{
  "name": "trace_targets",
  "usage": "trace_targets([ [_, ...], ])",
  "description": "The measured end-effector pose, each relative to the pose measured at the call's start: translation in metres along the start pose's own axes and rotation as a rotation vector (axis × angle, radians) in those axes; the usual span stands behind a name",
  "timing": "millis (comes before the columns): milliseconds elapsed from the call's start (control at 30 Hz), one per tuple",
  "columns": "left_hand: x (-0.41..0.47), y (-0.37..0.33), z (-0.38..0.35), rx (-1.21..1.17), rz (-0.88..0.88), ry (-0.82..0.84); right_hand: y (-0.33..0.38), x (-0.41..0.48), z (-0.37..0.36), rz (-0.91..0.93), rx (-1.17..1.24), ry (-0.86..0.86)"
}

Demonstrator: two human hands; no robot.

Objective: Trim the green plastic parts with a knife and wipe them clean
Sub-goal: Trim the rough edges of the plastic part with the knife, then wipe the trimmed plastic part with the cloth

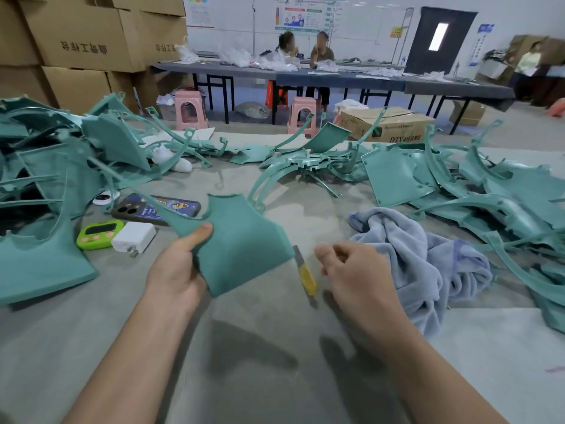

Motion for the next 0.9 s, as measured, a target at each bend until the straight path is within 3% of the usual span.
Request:
trace_targets([
  [67,-0.005,0.005,-0.006,0.131,0.035,0.069,0.005,-0.002,0.006,0.135,-0.024,-0.137],
  [200,-0.014,0.015,-0.019,0.292,0.059,0.18,0.009,-0.006,-0.005,0.14,0.232,0.233],
  [267,-0.015,0.019,-0.022,0.3,0.097,0.234,0.006,-0.005,-0.012,0.124,0.253,0.247],
  [400,-0.011,0.011,-0.019,0.134,0.026,0.451,0.001,0.0,-0.018,-0.275,0.824,0.021],
  [500,-0.017,0.016,-0.025,0.223,-0.012,0.648,0.003,-0.003,-0.021,-0.425,0.959,0.082],
  [567,-0.018,0.025,-0.031,0.301,-0.04,0.579,0.005,-0.007,-0.027,-0.442,0.87,0.222],
  [667,-0.017,0.029,-0.036,0.237,-0.04,0.324,0.01,-0.012,-0.026,-0.391,0.633,0.37],
  [733,-0.011,0.026,-0.031,0.175,-0.056,0.166,0.007,-0.005,-0.012,-0.139,0.285,0.203],
  [800,-0.006,0.021,-0.023,0.172,-0.087,-0.004,0.008,0.002,0.014,0.149,-0.138,-0.151],
  [833,-0.004,0.019,-0.019,0.19,-0.101,-0.08,0.006,0.005,0.026,0.206,-0.312,-0.276],
  [900,-0.001,0.016,-0.011,0.224,-0.122,-0.187,-0.005,0.015,0.043,0.148,-0.563,-0.255],
])
Point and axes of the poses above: each hand's wrist, its own x-axis towards the middle knuckle, its own z-axis out of the back of the hand, y = z × x, the point moved 2 cm from there along x, towards the middle knuckle, and after that the axes turned 12 degrees about x, right-handed, at the moved point
